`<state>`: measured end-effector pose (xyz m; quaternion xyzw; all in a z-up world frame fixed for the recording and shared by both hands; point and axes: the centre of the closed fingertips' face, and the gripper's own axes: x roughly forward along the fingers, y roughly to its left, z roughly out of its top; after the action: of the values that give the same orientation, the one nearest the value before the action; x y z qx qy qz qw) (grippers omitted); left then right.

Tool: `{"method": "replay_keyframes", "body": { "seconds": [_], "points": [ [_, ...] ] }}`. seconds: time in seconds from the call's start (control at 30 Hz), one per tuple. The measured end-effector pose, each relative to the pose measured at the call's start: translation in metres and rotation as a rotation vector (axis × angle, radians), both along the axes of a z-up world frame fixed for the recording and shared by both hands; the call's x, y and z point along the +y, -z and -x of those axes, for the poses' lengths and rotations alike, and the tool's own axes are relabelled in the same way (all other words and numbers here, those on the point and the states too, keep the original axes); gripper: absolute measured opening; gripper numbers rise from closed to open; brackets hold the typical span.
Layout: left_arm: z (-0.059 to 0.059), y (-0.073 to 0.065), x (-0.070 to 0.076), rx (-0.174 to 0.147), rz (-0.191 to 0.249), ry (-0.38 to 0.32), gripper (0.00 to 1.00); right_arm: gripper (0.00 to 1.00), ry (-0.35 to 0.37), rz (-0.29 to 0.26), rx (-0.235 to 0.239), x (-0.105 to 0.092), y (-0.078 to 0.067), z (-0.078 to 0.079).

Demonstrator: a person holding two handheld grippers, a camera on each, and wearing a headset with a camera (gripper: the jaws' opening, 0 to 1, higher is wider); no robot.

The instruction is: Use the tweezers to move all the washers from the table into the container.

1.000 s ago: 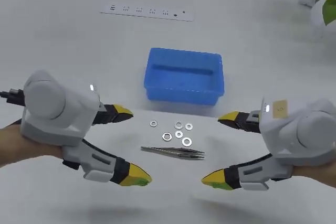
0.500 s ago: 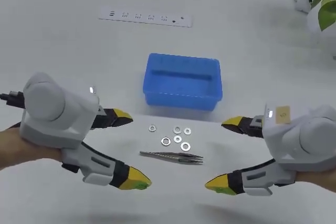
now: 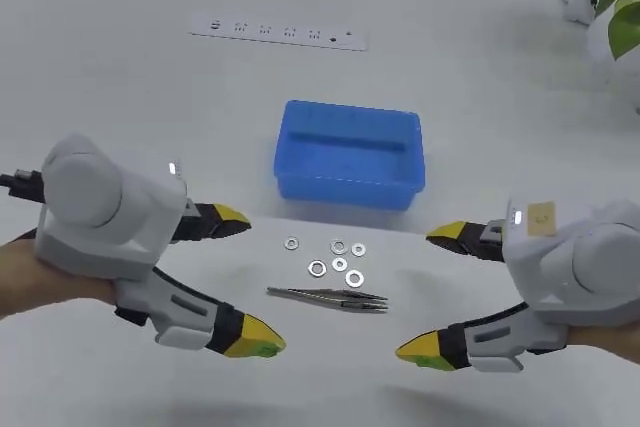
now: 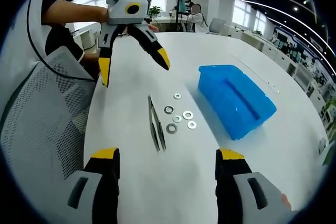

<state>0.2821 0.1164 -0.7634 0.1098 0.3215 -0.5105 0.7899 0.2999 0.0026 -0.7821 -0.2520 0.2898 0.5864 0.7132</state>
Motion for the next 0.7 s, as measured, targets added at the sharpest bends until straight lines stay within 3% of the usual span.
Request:
{"method": "replay_keyframes", "body": {
  "seconds": [0.2,0.23,0.27,0.3,0.4,0.57,0.7],
  "points": [
    [0.002,0.006,-0.004,-0.003,-0.016,0.024,0.81,0.71,0.002,-0.028,0.007,0.008,-0.005,0.002],
    [0.004,0.008,-0.006,0.002,-0.018,0.035,0.81,0.69,-0.012,-0.043,-0.009,0.013,-0.007,0.003],
    [0.007,0.009,-0.009,0.019,-0.01,0.045,0.81,0.67,-0.062,-0.066,-0.055,0.023,-0.01,0.005],
    [0.01,0.011,-0.012,0.031,-0.003,0.054,0.8,0.66,-0.077,-0.065,-0.061,0.026,-0.01,0.007],
    [0.011,0.016,-0.015,0.028,-0.019,0.075,0.79,0.64,-0.088,-0.044,-0.01,0.037,-0.003,0.014],
    [0.008,0.021,-0.016,0.009,-0.038,0.09,0.71,0.51,-0.132,-0.021,0.002,0.047,0.007,0.016],
    [0.005,0.022,-0.018,0.014,-0.027,0.09,0.69,0.49,-0.154,-0.017,0.008,0.053,0.009,0.016]
  ]
}}
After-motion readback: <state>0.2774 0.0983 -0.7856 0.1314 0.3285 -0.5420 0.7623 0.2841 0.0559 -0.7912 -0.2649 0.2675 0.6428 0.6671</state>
